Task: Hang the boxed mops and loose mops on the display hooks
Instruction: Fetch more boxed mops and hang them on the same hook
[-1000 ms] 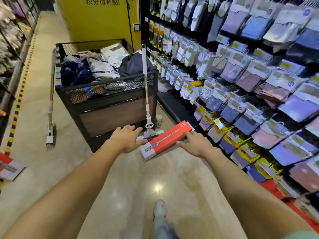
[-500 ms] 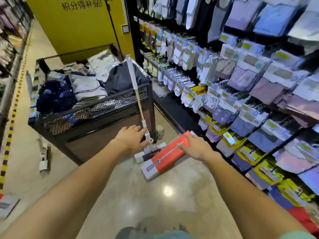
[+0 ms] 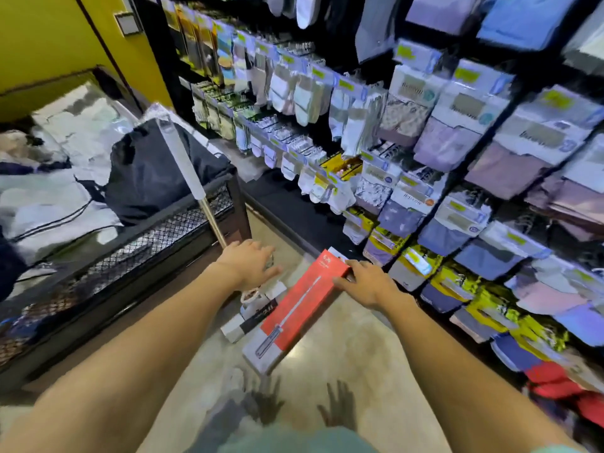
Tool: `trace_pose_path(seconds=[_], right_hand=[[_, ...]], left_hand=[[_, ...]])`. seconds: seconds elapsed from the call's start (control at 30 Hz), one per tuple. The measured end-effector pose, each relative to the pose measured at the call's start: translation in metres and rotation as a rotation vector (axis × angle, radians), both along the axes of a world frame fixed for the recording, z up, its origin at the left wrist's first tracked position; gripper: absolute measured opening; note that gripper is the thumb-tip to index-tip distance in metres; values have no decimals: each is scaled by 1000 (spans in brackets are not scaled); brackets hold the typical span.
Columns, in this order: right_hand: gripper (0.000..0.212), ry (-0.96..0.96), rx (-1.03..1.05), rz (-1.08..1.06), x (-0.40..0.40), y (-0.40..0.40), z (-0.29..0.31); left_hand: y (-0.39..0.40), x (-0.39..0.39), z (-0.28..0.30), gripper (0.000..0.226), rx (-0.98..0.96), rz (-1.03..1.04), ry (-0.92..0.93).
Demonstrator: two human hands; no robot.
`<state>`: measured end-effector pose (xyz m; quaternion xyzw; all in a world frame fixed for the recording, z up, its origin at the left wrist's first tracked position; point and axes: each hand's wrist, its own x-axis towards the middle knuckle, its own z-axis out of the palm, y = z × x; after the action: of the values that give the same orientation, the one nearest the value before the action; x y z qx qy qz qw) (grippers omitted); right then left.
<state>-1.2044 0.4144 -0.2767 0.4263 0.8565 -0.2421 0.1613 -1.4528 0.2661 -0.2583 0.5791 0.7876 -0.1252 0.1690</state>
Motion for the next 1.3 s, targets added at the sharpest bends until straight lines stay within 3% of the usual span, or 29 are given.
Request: trace_pose_path(seconds=[0.1,0.27,0.43,0.7,0.87,1.03,1.3], right_hand=[[108,-26,-14,-113,-29,17,-15],[100,2,-70,-324,-72,27,-14],[75,35,-95,-432,-102,38,-21],[75,66,-170,-502,-105,84,-79],[77,85,-231,-561,-90,115,-149],[71,199,-277,-770,-86,145,-235],[69,223,-264,-785,-104,192,-412]], left_hand=[[34,-42,-8,70,-23,-104,-47],[74,-99,-22,71,-75,-211,-110],[116,-116,-36,75,-115,-297,-153],[183,-122,-78,77,-169,-302,-218],[221,-122,-145,78,-224,-217,-252],[270,-122,-230,82,-240,-109,-331],[321,-121,-414,79,-189,-35,-479]])
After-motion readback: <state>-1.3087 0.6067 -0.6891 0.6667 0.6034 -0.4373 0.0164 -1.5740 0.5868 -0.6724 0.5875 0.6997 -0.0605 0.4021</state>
